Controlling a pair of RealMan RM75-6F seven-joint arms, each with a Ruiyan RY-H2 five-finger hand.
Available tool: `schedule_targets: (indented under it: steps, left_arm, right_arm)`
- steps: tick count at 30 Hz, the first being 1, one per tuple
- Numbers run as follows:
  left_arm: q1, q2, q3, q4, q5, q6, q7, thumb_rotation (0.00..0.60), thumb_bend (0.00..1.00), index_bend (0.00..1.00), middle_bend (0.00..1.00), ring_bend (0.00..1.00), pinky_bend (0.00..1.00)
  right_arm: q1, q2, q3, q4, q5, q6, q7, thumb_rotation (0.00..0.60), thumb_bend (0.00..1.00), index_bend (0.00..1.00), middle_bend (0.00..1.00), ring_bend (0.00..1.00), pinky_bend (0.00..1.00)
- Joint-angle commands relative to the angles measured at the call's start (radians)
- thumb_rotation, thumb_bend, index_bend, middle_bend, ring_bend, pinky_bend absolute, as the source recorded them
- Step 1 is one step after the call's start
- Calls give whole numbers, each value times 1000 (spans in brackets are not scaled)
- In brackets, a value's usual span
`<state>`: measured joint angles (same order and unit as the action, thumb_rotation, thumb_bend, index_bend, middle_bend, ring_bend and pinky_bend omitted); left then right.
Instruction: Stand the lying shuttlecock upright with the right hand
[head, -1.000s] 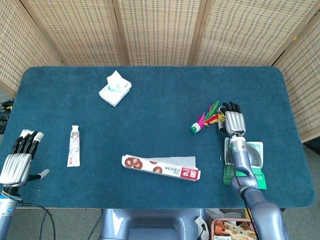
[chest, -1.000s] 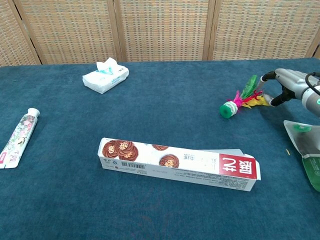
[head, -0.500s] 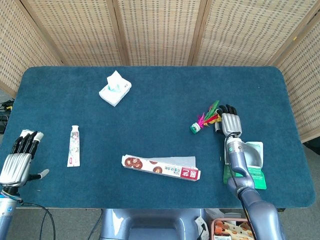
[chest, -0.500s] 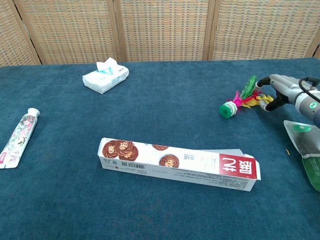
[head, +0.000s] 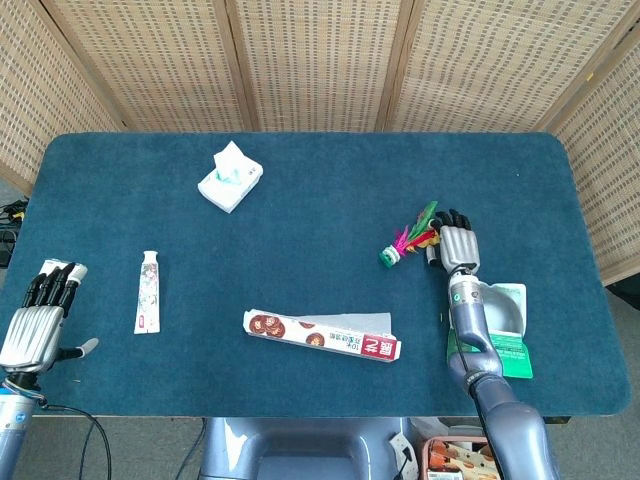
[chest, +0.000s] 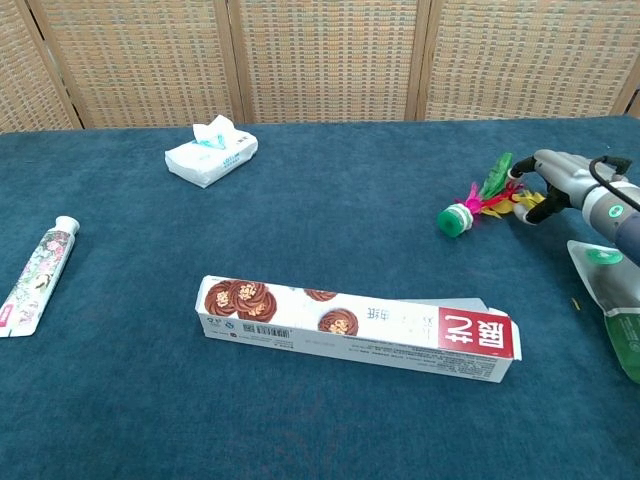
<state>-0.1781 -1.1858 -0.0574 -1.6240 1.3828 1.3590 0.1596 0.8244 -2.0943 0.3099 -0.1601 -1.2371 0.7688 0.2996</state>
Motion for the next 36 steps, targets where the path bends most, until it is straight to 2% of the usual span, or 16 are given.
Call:
schedule_targets:
  steps: [1,6,14,36]
  left_arm:
    - [0,0,1,0,-1,-1,0,600,103,0,0,0,0]
    - [0,2,2,-3,0,-3,-1,600,103,0,0,0,0]
    - [0,5,3,-6,0,-4,-2,600,103,0,0,0,0]
    - [3,14,8,-16,20,6,-22,600,103,0,0,0,0]
  right_arm:
    - [0,-2,1,2,1,3,2,600,456,423,208,5,104]
    - [-2,-4,2,4,0,16,5,600,461,512,245,20,115]
    - [0,-2,11,1,6,29,10,600,467,540,269,41,117]
    - [-43,55,8,-68,-16,250,31,600,467,571,291,66,126]
